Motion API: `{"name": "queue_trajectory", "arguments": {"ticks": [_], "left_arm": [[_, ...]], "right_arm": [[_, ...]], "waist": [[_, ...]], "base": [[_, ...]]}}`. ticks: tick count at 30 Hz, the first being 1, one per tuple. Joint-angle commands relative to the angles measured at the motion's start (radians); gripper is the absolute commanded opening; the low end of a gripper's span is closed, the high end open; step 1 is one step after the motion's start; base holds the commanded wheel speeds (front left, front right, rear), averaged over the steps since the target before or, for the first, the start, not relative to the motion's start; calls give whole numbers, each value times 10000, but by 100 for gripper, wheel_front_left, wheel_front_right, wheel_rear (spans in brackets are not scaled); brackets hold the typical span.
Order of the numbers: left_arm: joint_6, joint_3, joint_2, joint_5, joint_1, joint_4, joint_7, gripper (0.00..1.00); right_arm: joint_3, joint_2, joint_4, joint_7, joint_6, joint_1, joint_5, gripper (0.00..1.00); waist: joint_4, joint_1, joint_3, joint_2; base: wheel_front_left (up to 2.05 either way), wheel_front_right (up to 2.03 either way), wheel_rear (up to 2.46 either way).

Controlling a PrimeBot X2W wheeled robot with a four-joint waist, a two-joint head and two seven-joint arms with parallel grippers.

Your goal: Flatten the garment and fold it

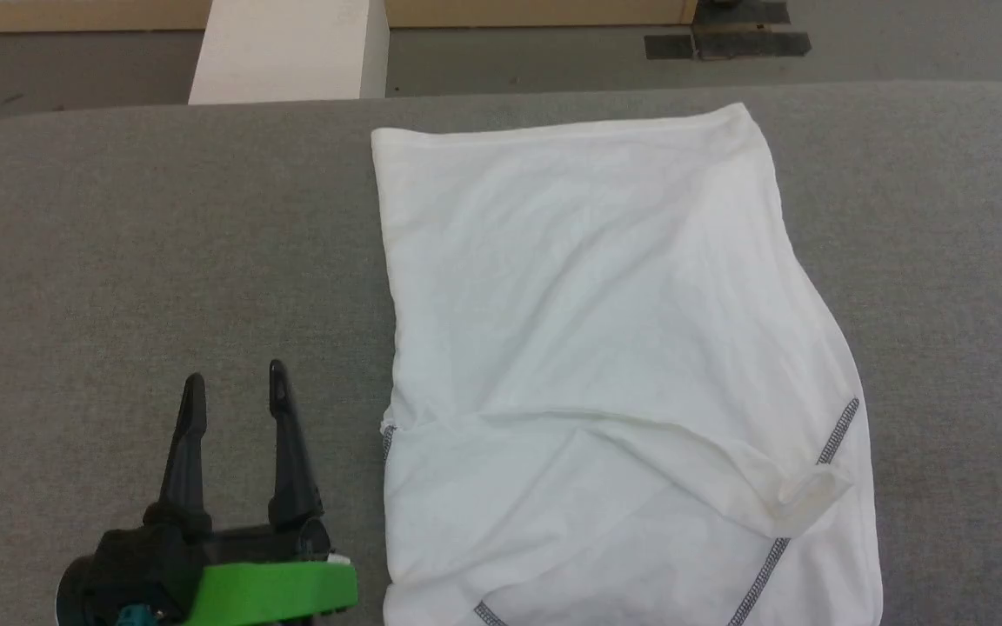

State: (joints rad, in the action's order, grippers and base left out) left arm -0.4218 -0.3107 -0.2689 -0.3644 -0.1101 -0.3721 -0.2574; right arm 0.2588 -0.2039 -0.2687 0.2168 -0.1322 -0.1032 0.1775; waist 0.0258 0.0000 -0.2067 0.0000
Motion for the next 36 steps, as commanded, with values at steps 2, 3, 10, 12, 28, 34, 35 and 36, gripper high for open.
{"name": "queue_trajectory", "arguments": {"ticks": [2, 3, 10, 12, 28, 34, 35, 36], "left_arm": [[145, 70, 143, 253, 366, -66, -43, 100], [210, 76, 202, 315, 466, -68, -43, 100], [545, 80, 489, 584, 990, 43, -43, 100], [636, 85, 565, 622, 1075, 125, -43, 100], [1163, 397, 872, 867, 1196, 359, -43, 100], [1312, 471, 947, 946, 1266, 404, -43, 100], [1334, 482, 961, 954, 1276, 414, -43, 100], [1357, 498, 978, 963, 1284, 425, -43, 100]], "right_arm": [[-221, -683, 371, 479, 15, -639, 178, 100], [-350, -976, 599, 722, 15, -891, 312, 100], [-1470, -2249, 1652, 2578, 15, -1597, 1159, 100], [-1765, -2511, 1810, 2796, 15, -1615, 1287, 100], [-2964, -3237, 2657, 2556, 15, -1348, 1920, 100], [-3376, -3474, 2825, 2481, 15, -1369, 2073, 100], [-3463, -3516, 2851, 2489, 15, -1369, 2116, 100], [-3565, -3567, 2882, 2503, 15, -1371, 2169, 100]], "waist": [[-73, 0, -902, 0], [-46, 0, -1070, 0], [170, 0, -1857, 0], [236, 0, -1972, 0], [501, 0, -2288, 0], [582, 0, -2488, 0], [594, 0, -2507, 0], [609, 0, -2535, 0]], "base": [[0, 0, 0], [0, 0, 0], [0, 0, 0], [0, 0, 0], [0, 0, 0], [0, 0, 0], [0, 0, 0], [0, 0, 0]]}}
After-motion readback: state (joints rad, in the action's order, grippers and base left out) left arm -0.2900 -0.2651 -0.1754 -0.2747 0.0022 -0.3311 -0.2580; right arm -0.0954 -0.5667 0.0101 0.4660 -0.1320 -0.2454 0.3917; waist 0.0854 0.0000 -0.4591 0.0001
